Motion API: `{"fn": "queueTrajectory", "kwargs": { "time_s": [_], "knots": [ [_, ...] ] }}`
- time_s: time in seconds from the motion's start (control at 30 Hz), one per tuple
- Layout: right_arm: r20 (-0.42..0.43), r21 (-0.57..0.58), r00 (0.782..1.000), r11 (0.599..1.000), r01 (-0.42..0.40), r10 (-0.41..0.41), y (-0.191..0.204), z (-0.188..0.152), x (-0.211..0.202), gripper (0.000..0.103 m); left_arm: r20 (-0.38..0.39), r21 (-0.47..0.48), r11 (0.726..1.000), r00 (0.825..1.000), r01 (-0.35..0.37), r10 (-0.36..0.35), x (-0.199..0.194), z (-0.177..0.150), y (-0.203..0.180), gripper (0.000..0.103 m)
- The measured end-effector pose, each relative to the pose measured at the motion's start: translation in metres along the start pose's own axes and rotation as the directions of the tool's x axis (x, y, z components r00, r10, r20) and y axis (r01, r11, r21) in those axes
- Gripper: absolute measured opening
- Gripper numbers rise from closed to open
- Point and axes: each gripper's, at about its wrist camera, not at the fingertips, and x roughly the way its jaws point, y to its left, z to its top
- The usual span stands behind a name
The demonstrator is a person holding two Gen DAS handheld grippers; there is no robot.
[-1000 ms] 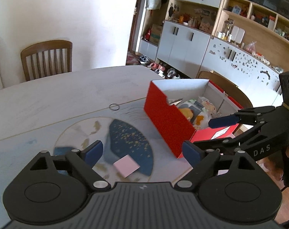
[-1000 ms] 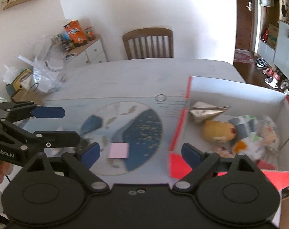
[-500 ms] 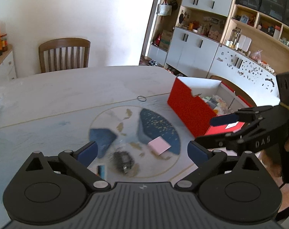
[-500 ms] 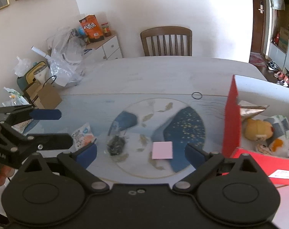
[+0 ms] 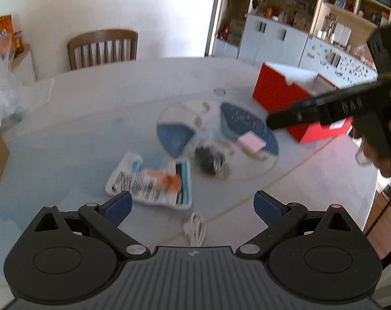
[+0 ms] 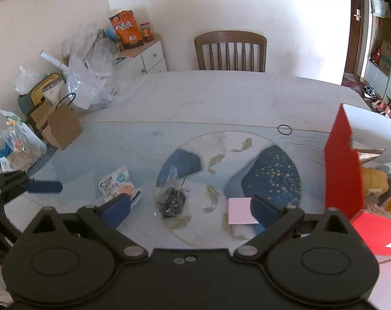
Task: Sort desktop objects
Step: 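Move both tools back over the mat toward the white cable and seaweed bag, then grasp the white cable with the left tool while the right tool grasps the dark seaweed bag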
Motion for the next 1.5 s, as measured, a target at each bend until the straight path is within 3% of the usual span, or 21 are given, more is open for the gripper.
{"fn": "queueTrajectory", "kwargs": {
  "time_s": [0.43, 0.63, 1.0, 1.17, 1.23, 1.3, 1.37, 1.5],
  "knots": [
    [-0.071, -0.021, 0.997, 1.000, -0.013, 0.011, 0.027, 0.000, 0.060, 0.096, -0.064, -0.010, 1.000, 0.998, 0.002, -0.003, 0.033, -0.032, -0.002, 0.101],
    [-0.121, -0.038, 0.993, 0.999, 0.006, -0.011, 0.031, -0.002, 0.085, 0.086, -0.077, 0.004, 1.000, 0.997, -0.011, 0.011, 0.039, -0.036, -0.003, 0.100],
    [-0.176, -0.095, 0.984, 0.995, 0.024, -0.040, 0.036, -0.005, 0.106, 0.070, -0.088, 0.083, 0.996, 0.995, -0.035, 0.042, 0.043, -0.046, -0.018, 0.068],
    [-0.191, -0.101, 0.981, 0.995, 0.023, -0.042, 0.035, -0.006, 0.110, 0.056, -0.083, 0.135, 0.989, 0.994, -0.058, 0.069, 0.042, -0.049, -0.030, 0.053],
    [-0.197, -0.094, 0.980, 0.995, 0.021, -0.040, 0.034, -0.006, 0.110, 0.053, -0.081, 0.139, 0.988, 0.994, -0.062, 0.074, 0.042, -0.048, -0.030, 0.047],
    [-0.197, -0.095, 0.980, 0.995, 0.019, -0.038, 0.033, -0.006, 0.110, 0.048, -0.079, 0.142, 0.988, 0.994, -0.065, 0.077, 0.042, -0.048, -0.031, 0.033],
    [-0.196, -0.097, 0.980, 0.995, 0.020, -0.039, 0.033, -0.006, 0.110, 0.041, -0.080, 0.138, 0.988, 0.994, -0.063, 0.075, 0.042, -0.048, -0.031, 0.031],
    [-0.192, -0.087, 0.981, 0.996, 0.022, -0.038, 0.031, -0.005, 0.107, 0.039, -0.078, 0.111, 0.991, 0.994, -0.074, 0.083, 0.043, -0.045, -0.027, 0.020]
  ]
}}
